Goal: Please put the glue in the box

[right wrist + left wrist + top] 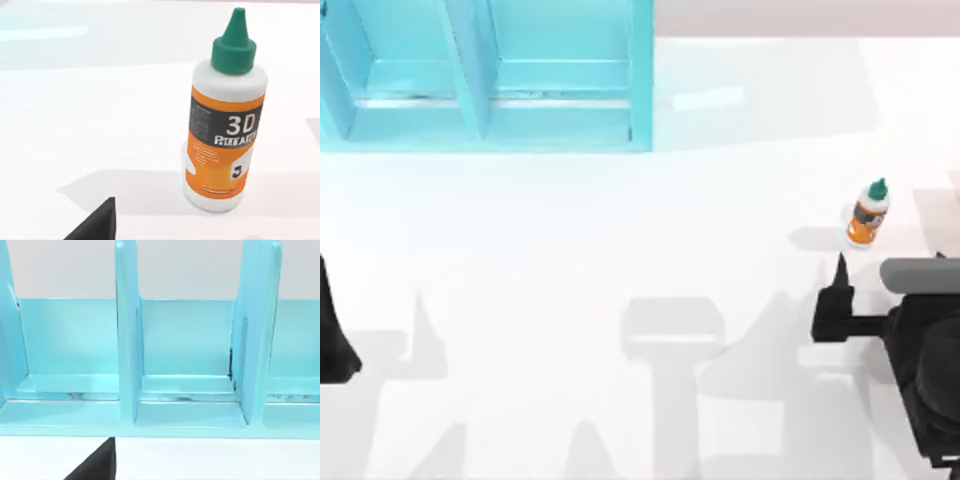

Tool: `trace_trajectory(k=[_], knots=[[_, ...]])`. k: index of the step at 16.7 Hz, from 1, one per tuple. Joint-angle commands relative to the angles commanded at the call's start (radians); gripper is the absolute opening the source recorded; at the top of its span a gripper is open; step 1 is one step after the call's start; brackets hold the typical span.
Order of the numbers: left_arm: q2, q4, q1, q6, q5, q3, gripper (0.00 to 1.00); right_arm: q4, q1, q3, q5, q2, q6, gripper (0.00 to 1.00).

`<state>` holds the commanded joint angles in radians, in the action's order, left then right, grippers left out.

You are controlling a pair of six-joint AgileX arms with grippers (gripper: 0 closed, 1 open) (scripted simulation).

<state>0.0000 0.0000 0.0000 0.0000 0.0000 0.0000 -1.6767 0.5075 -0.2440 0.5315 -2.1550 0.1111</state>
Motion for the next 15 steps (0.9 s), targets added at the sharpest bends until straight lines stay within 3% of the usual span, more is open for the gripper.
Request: trace_trajectory(k=[9, 15], knots=[[0.000, 0.000, 0.000, 0.000, 0.000, 0.000, 1.00, -0.040, 0.008, -0.005, 0.011, -0.054, 0.002, 1.00], [0.000, 0.000, 0.000, 0.000, 0.000, 0.000, 1.00, 0.060, -0.065, -0.174, -0.061, -0.108, -0.018, 1.00]])
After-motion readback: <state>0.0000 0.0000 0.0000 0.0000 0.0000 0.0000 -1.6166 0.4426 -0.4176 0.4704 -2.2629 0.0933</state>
